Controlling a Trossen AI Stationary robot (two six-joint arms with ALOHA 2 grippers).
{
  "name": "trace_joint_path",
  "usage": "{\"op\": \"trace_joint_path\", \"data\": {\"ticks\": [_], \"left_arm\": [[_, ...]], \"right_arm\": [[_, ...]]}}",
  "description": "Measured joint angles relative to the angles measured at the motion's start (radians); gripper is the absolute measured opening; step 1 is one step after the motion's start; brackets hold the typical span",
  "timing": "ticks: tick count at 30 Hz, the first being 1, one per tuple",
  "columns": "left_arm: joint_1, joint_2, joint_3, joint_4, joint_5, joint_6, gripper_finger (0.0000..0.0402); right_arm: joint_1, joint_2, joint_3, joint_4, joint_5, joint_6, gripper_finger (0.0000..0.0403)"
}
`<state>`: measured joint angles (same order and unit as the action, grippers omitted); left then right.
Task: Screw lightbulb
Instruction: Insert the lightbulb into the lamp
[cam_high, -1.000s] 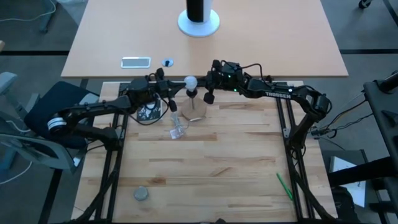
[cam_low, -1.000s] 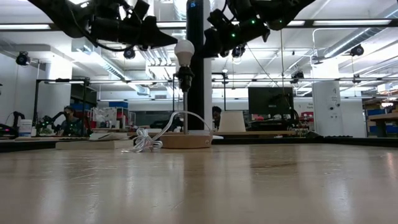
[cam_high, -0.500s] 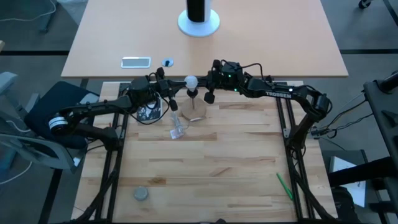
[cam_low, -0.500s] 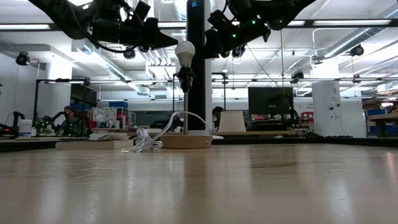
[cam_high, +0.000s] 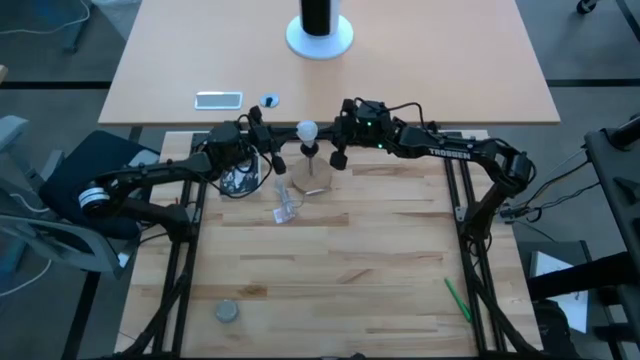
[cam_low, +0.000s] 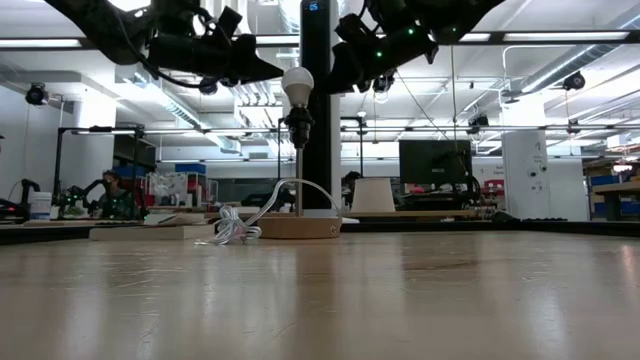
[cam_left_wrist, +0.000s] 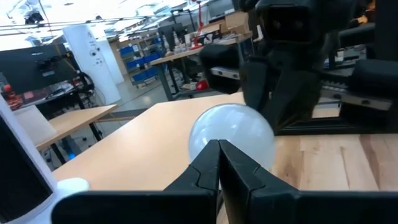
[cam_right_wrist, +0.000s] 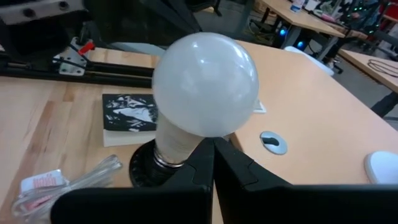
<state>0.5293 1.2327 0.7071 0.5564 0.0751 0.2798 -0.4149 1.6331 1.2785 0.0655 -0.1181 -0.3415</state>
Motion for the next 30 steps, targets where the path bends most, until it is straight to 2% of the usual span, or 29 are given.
{"op": "trace_joint_path", "data": {"ticks": [11,17,22,30], "left_arm": [[-0.003,-0.025,-0.001,-0.022,0.017,-0.019,0.0000],[-0.003,-0.050,-0.002,-0.055,0.018,-0.019,0.0000],[-0.003,-0.054,-0.002,-0.053,0.018,-0.027,0.0000],[-0.006,-0.055,-0.002,-0.047,0.021,-0.027,0.0000]], "right_arm": [[0.000,-0.004,0.000,-0.007,0.009,0.004,0.0000],[0.000,-0.004,0.000,-0.006,0.082,-0.001,0.0000],[-0.011,-0.005,0.000,-0.001,0.093,-0.008,0.0000],[-0.019,-0.005,0.000,0.082,0.094,-0.024,0.0000]]}}
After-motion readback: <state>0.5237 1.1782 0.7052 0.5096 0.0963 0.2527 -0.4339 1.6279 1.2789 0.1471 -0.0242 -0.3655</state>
